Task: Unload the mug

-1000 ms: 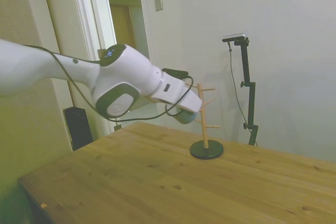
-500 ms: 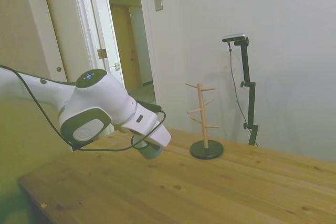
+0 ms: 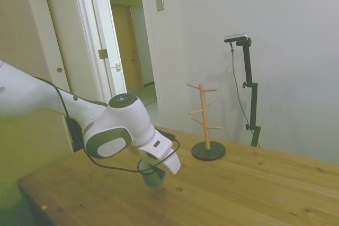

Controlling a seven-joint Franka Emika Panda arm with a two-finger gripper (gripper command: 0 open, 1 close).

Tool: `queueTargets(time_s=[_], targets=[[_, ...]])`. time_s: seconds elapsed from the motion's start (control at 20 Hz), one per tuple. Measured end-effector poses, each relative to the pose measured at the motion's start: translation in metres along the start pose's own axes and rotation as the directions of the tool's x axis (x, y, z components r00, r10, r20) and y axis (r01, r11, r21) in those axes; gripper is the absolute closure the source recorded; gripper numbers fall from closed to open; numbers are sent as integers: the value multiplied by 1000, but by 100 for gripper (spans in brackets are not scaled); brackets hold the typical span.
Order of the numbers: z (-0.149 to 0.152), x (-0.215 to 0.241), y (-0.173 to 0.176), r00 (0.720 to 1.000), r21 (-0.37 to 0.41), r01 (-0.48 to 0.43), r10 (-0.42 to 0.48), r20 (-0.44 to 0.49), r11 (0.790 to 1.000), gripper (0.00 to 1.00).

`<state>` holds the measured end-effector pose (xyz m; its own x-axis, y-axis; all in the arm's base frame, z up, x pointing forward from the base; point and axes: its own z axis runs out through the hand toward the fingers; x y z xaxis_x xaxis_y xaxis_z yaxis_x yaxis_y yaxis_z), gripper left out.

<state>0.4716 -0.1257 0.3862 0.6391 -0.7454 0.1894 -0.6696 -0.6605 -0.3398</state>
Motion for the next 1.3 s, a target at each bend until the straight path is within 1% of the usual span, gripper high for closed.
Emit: queueTargets(time_s=[0.35, 0.9, 0.95, 1.15, 1.3], targets=[[23, 6, -1, 999, -87, 1, 4, 54, 996, 100], [22, 6, -7, 996, -126, -6, 18, 93, 992, 100], [21, 6, -7, 995, -132, -4, 17, 94, 991, 0], [21, 6, -8, 997, -170, 7, 7, 82, 985, 0], [21, 5, -8, 997, -184, 8, 7, 81, 983, 0]])
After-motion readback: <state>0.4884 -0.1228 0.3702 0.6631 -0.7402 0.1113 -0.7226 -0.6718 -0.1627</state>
